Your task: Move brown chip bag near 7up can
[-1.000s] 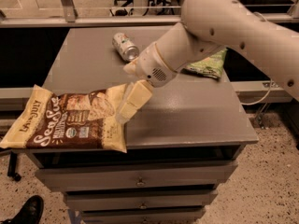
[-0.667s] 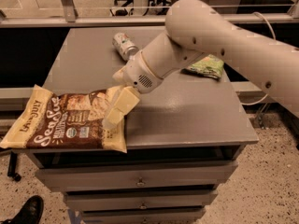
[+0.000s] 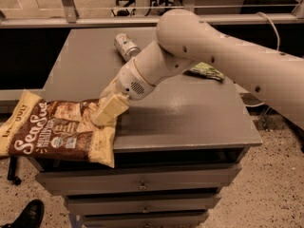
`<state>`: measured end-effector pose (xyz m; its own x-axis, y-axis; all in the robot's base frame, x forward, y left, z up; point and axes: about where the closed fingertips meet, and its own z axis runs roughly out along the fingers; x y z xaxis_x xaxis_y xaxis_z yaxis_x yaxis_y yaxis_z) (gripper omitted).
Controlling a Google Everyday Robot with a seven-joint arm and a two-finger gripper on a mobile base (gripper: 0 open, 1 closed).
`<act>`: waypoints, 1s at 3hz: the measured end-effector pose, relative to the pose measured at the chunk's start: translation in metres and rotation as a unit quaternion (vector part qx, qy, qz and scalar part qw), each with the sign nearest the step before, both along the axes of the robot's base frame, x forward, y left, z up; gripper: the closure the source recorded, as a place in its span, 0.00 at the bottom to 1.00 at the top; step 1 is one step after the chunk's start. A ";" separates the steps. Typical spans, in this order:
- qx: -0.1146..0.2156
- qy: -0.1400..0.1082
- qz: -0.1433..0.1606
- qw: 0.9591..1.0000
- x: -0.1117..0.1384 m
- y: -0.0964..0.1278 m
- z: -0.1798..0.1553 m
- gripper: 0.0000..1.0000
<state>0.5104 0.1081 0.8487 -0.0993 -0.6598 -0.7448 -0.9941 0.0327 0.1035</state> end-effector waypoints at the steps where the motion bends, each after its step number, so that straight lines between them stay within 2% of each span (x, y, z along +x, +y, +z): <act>1: -0.004 -0.004 -0.016 1.000 0.005 -0.007 0.001 0.75; 2: -0.008 -0.006 -0.028 1.000 0.009 -0.014 0.002 0.97; 3: -0.015 -0.026 -0.067 0.997 0.026 -0.055 0.020 1.00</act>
Offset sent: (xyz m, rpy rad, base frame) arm 0.0156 -0.0274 0.0042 -0.0213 -0.0171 -0.0956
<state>0.5365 0.0528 0.8684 -0.1492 -0.6651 -0.7317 -0.9847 0.1673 0.0487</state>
